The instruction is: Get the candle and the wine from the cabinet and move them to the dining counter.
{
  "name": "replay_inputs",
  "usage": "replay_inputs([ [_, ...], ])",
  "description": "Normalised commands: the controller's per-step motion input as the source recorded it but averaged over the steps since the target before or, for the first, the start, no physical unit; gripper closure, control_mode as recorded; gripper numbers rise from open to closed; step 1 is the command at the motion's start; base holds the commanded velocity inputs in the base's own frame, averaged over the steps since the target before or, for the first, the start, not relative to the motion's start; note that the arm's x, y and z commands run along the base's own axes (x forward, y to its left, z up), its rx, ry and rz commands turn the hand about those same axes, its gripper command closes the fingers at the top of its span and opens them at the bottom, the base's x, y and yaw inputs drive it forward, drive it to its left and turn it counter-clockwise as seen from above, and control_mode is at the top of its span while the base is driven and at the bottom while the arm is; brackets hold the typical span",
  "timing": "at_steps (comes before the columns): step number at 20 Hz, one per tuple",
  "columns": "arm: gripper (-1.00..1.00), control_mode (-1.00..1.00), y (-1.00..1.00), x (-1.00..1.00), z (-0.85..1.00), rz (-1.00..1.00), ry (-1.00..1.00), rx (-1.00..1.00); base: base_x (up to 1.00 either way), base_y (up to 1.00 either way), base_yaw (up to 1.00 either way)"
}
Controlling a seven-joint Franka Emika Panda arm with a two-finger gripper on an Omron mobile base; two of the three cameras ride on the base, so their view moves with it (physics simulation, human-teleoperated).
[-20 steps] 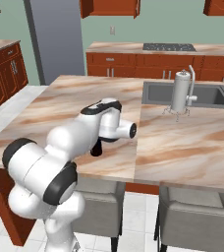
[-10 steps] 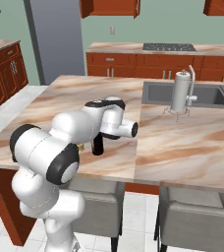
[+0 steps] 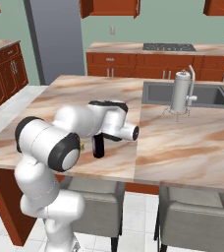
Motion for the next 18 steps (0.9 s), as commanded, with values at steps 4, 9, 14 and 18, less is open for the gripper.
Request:
replay_inputs([
  [4,1.00,-1.00,0.00,0.12,-0.38,0.00,0.00,0.00,0.00,0.00,0.00],
  [9,1.00,-1.00,0.00,0.07,-0.19,0.00,0.00,0.00,0.00,0.00,0.00],
  [14,1.00,-1.00,0.00,0.00,0.00,0.00,0.00,0.00,0.00,0.00,0.00],
  [18,1.00,-1.00,0.00,0.00,0.00,0.00,0.00,0.00,0.00,0.00,0.00],
])
